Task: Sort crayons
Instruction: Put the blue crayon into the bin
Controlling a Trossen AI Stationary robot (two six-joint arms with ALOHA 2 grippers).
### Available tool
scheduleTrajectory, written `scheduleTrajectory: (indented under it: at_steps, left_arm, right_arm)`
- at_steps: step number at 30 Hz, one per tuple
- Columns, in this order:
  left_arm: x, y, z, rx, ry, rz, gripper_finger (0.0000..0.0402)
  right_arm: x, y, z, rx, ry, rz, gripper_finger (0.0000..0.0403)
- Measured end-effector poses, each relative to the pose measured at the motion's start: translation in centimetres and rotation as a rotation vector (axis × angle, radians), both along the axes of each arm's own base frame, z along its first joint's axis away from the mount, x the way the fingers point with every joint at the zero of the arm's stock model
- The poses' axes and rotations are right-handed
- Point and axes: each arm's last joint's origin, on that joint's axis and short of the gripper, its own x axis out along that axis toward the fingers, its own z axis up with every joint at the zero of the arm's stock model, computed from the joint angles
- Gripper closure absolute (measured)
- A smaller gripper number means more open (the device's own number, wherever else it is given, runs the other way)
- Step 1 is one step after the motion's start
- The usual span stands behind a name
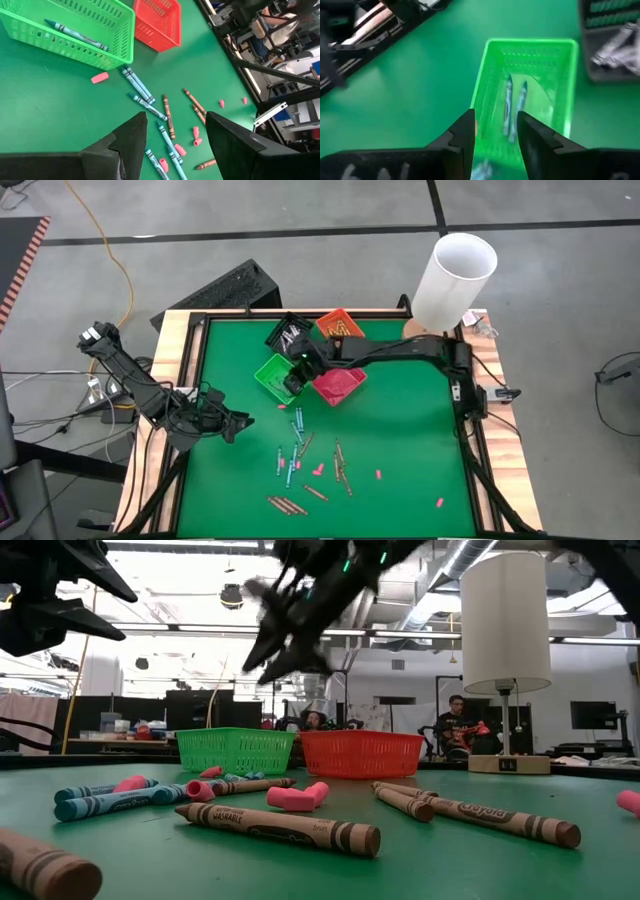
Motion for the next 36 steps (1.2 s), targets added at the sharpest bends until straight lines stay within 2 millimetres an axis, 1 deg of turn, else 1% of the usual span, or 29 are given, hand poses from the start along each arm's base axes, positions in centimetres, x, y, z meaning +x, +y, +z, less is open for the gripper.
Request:
scheduleTrajectory:
  at_steps: [2, 4, 6, 8, 12, 14, 16, 17, 18, 20, 21, 23, 24, 25, 27, 29, 31, 33, 36]
  left_arm:
    - [0.0, 0.0, 0.0, 0.000, 0.000, 0.000, 0.0209]
    - [0.0, 0.0, 0.0, 0.001, 0.000, 0.000, 0.0209]
    - [0.0, 0.0, 0.0, 0.001, 0.000, 0.000, 0.0209]
    - [0.0, 0.0, 0.0, 0.003, 0.001, -0.001, 0.0209]
    - [0.0, 0.0, 0.0, 0.003, 0.003, 0.000, 0.0209]
    - [0.0, 0.0, 0.0, 0.000, 0.004, -0.004, 0.0209]
    - [0.0, 0.0, 0.0, -0.002, 0.004, -0.006, 0.0209]
    - [0.0, 0.0, 0.0, -0.006, 0.003, -0.004, 0.0209]
    - [0.0, 0.0, 0.0, -0.010, 0.003, -0.002, 0.0209]
    - [0.0, 0.0, 0.0, -0.014, 0.006, -0.004, 0.0209]
    - [0.0, 0.0, 0.0, -0.017, 0.007, -0.009, 0.0209]
    - [0.0, -0.1, -0.1, -0.024, 0.014, -0.021, 0.0209]
    - [0.0, -0.1, -0.1, -0.022, 0.019, -0.023, 0.0209]
    - [0.1, -0.2, -0.2, -0.028, 0.019, -0.025, 0.0209]
    - [0.0, -0.2, -0.3, -0.036, 0.032, -0.032, 0.0209]
    - [0.1, -0.2, -0.3, -0.041, 0.036, -0.035, 0.0209]
    - [0.1, -0.3, -0.4, -0.040, 0.045, -0.039, 0.0209]
    - [0.1, -0.3, -0.4, -0.045, 0.043, -0.041, 0.0209]
    - [0.0, -0.2, -0.5, -0.040, 0.055, -0.045, 0.0209]
  right_arm:
    - [-1.6, 1.2, 1.7, 0.014, 0.046, -0.046, 0.0265]
    - [-3.0, 2.5, 3.0, 0.045, 0.088, -0.099, 0.0269]
    - [-4.1, 4.0, 3.6, 0.076, 0.137, -0.148, 0.0271]
    - [-4.6, 5.8, 3.9, 0.095, 0.150, -0.188, 0.0272]
    - [-4.6, 9.7, 3.3, 0.105, 0.153, -0.231, 0.0272]
    - [-4.0, 11.4, 2.1, 0.092, 0.158, -0.255, 0.0272]
    - [-3.8, 12.4, 1.3, 0.080, 0.164, -0.284, 0.0272]
    - [-3.5, 12.8, 0.5, 0.073, 0.182, -0.293, 0.0272]
    - [-3.1, 12.9, -0.3, 0.068, 0.186, -0.309, 0.0272]
    - [-2.6, 13.2, -1.0, 0.076, 0.176, -0.311, 0.0272]
    - [-2.0, 13.3, -1.9, 0.074, 0.179, -0.312, 0.0272]
    - [-1.4, 13.2, -2.8, 0.076, 0.178, -0.321, 0.0272]
    - [-1.2, 13.4, -3.5, 0.073, 0.190, -0.322, 0.0272]
    - [-0.7, 13.4, -4.7, 0.070, 0.202, -0.325, 0.0272]
    - [-0.1, 13.1, -5.3, 0.088, 0.187, -0.333, 0.0272]
    - [0.3, 13.2, -6.7, 0.097, 0.213, -0.328, 0.0272]
    - [0.8, 13.1, -7.2, 0.130, 0.203, -0.335, 0.0272]
    - [1.0, 13.0, -8.4, 0.129, 0.233, -0.338, 0.0272]
    - [1.3, 12.9, -9.1, 0.135, 0.237, -0.354, 0.0272]
